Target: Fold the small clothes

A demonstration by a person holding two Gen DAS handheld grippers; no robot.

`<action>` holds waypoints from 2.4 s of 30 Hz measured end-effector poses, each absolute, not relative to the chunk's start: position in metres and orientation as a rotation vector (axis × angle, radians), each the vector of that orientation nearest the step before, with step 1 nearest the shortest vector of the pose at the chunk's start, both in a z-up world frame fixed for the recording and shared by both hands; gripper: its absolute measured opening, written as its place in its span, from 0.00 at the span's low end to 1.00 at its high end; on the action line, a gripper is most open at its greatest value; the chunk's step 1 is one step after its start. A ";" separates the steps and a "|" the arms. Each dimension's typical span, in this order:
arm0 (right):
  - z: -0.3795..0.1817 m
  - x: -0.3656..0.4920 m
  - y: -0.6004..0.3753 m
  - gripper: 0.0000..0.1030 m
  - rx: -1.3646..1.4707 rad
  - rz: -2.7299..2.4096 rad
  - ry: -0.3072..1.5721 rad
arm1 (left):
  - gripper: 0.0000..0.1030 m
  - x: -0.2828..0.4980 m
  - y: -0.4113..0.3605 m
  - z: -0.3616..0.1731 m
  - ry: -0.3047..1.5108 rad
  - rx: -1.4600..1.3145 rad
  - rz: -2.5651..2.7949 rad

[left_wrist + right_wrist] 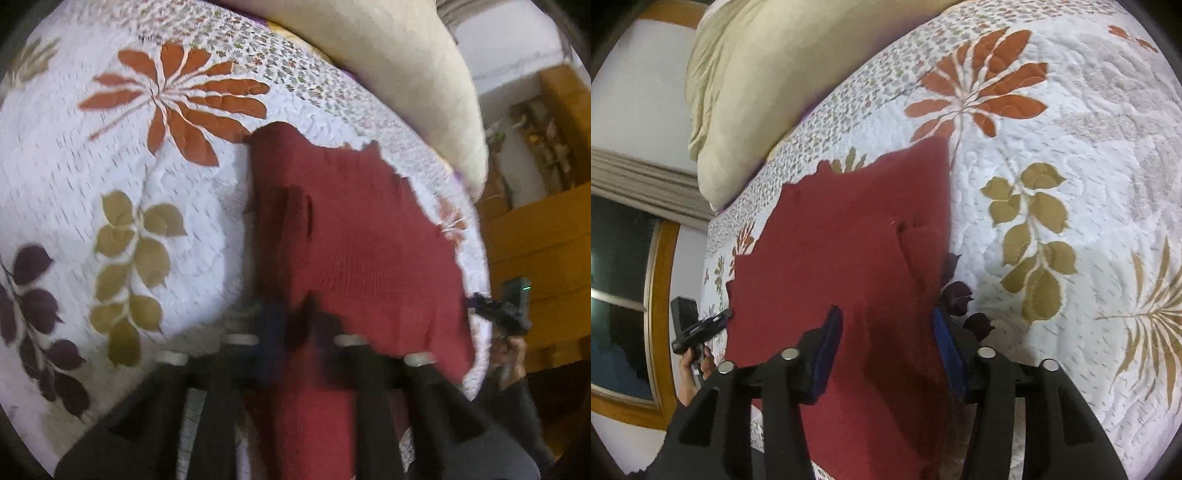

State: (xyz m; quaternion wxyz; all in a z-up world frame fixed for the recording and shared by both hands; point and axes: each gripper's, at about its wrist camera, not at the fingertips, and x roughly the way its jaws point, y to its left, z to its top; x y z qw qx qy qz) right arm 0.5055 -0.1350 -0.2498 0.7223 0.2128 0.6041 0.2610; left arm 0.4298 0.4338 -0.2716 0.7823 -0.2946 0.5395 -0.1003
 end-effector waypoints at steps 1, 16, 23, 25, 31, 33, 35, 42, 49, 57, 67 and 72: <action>-0.249 0.505 -0.133 0.29 0.450 0.577 1.337 | 0.06 0.430 0.431 -0.269 1.159 -0.613 -0.216; -0.242 0.503 -0.122 0.29 0.392 0.557 1.298 | 0.18 0.428 0.408 -0.261 1.126 -0.518 -0.234; -0.243 0.506 -0.125 0.47 0.351 0.485 1.276 | 0.09 0.427 0.411 -0.269 1.136 -0.550 -0.245; -0.246 0.506 -0.123 0.48 0.352 0.493 1.282 | 0.08 0.427 0.409 -0.268 1.133 -0.545 -0.247; -0.237 0.498 -0.112 0.13 0.262 0.472 1.240 | 0.07 0.421 0.407 -0.253 1.072 -0.539 -0.244; -0.228 0.493 -0.111 0.12 0.233 0.468 1.214 | 0.07 0.417 0.406 -0.242 1.040 -0.537 -0.264; -0.218 0.489 -0.111 0.12 0.227 0.467 1.202 | 0.07 0.413 0.403 -0.231 1.015 -0.527 -0.282; -0.175 0.481 -0.117 0.01 0.208 0.443 1.102 | 0.07 0.407 0.396 -0.192 0.937 -0.500 -0.331; -0.194 0.489 -0.116 0.23 0.204 0.429 1.218 | 0.07 0.414 0.393 -0.217 1.015 -0.501 -0.311; -0.244 0.501 -0.123 0.43 0.326 0.441 1.258 | 0.07 0.417 0.405 -0.231 1.037 -0.519 -0.286; -0.204 0.480 -0.117 0.06 0.234 0.469 1.121 | 0.07 0.411 0.402 -0.212 0.985 -0.522 -0.314; -0.164 0.477 -0.115 0.06 0.227 0.478 1.039 | 0.07 0.409 0.406 -0.177 0.917 -0.524 -0.336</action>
